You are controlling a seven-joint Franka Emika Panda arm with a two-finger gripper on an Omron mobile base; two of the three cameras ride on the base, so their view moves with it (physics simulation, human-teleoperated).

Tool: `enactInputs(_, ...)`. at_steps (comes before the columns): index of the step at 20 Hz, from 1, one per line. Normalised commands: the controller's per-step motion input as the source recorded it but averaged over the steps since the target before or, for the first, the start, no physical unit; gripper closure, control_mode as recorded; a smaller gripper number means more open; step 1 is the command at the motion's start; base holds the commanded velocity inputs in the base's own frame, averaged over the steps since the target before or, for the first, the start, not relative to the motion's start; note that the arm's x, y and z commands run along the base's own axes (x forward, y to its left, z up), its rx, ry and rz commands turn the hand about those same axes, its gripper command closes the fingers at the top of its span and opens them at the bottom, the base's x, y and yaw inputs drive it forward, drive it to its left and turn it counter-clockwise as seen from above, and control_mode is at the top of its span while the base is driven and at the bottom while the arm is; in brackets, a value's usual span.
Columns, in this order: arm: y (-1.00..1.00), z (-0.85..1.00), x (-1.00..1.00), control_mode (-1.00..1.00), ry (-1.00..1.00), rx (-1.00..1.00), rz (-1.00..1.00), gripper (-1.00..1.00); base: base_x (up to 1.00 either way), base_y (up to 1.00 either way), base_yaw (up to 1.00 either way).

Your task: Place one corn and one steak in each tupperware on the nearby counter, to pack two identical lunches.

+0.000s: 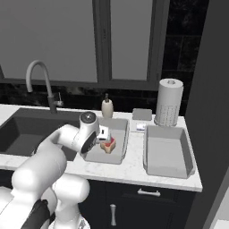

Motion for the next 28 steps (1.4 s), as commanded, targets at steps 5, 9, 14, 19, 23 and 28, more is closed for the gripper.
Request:
enactInputs(5, 0.0, -0.13, 0.23, -1.0, 0.0, 0.0, 0.0, 1.0, 0.0, 0.0, 0.0)
enactInputs(9, 0.0, 0.0, 0.49, -1.0, 0.0, 0.0, 0.0, 1.0, 0.0, 0.0, 0.0)
enactInputs(14, 0.0, -0.05, 0.28, -1.0, 0.0, 0.0, 0.0, -1.0, 0.0, 0.0, 0.0)
enactInputs(19, -0.08, 0.0, 0.06, -1.0, 0.0, 0.0, 0.0, -1.0, 0.0, 0.0, 0.0)
enactInputs(23, -0.04, 0.0, 0.0, -1.0, 0.0, 0.0, 0.0, -1.0, 0.0, 0.0, 0.0)
enactInputs(28, 0.0, 0.73, -0.46, -1.0, -0.18, -0.01, 0.0, -1.0, 0.0, 0.0, 0.0)
